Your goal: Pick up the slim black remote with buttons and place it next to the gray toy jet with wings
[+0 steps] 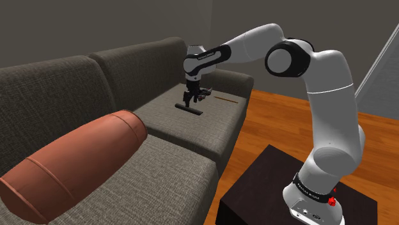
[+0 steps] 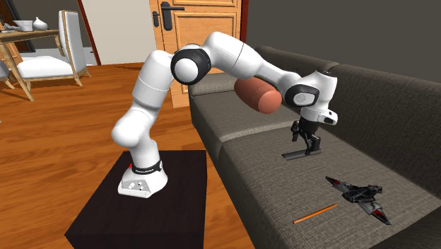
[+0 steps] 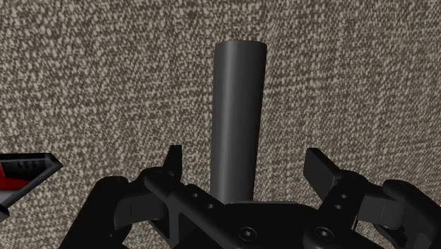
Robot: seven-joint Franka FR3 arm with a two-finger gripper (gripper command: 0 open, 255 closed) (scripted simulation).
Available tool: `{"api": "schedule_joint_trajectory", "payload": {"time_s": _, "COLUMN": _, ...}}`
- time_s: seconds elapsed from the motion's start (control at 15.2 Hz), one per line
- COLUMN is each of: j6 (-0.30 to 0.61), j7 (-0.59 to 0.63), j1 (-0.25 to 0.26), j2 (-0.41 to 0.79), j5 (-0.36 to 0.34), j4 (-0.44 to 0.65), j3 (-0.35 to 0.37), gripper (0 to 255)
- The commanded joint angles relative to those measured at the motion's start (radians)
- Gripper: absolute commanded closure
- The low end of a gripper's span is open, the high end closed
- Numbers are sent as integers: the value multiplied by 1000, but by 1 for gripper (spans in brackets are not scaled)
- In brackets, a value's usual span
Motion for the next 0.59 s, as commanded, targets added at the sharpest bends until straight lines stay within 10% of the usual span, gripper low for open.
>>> {"api": "schedule_joint_trajectory", "payload": {"time_s": 0.0, "j6": -50, "j7": 2, "j1": -2, "j2": -15, "j5": -1, "j4": 35, "j3": -1, "gripper": 0}}
{"api": "schedule_joint_trajectory", "payload": {"time_s": 0.53, "j6": -73, "j7": 2, "j1": -3, "j2": -22, "j5": -1, "j4": 51, "j3": -1, "gripper": 0}}
